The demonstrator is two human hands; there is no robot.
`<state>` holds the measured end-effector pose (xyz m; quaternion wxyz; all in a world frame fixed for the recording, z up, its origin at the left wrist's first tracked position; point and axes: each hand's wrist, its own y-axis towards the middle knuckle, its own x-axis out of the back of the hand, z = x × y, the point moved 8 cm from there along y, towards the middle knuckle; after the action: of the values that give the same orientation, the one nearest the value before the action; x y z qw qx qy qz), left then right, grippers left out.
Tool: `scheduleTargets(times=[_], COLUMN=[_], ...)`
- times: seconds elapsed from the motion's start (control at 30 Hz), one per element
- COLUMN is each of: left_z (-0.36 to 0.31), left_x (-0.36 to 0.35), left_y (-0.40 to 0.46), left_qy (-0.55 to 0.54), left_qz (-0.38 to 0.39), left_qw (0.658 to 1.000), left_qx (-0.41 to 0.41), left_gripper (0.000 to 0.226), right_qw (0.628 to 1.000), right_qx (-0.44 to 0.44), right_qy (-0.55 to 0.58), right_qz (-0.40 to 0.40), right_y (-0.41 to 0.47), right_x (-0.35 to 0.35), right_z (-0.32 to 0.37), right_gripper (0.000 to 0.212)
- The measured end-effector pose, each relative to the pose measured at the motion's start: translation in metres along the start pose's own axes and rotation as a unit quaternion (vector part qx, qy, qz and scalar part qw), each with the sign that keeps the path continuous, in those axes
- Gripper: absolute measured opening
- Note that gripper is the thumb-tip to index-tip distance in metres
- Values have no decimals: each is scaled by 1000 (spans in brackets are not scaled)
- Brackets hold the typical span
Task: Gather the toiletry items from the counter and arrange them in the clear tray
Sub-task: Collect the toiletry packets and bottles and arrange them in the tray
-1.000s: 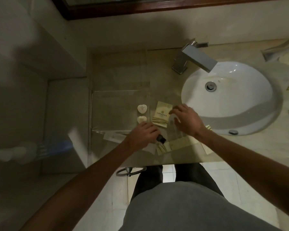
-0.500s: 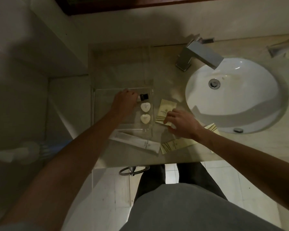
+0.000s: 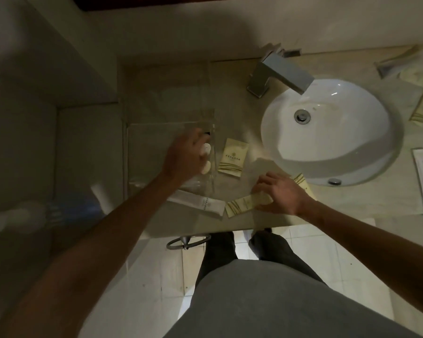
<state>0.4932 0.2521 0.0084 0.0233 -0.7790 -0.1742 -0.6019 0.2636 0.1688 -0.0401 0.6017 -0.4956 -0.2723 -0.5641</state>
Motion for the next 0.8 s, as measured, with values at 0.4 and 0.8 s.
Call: scheduleTargets(times=[0.4,0.8], left_z=[-127,75], left_x=[-85,26], left_y=[-67,-73], left_qy=[-129,0], left_qz=[255,96], left_qw=[954,980], left_qx=[87,175], left_gripper=[12,19], right_qw=[998,979], right_qx=[-29,-29], right_qy=[31,114], right_qz=[-37,-166], right_y=[-15,130], right_x=[0,52], right_z=[-7,89], right_gripper=[24,27])
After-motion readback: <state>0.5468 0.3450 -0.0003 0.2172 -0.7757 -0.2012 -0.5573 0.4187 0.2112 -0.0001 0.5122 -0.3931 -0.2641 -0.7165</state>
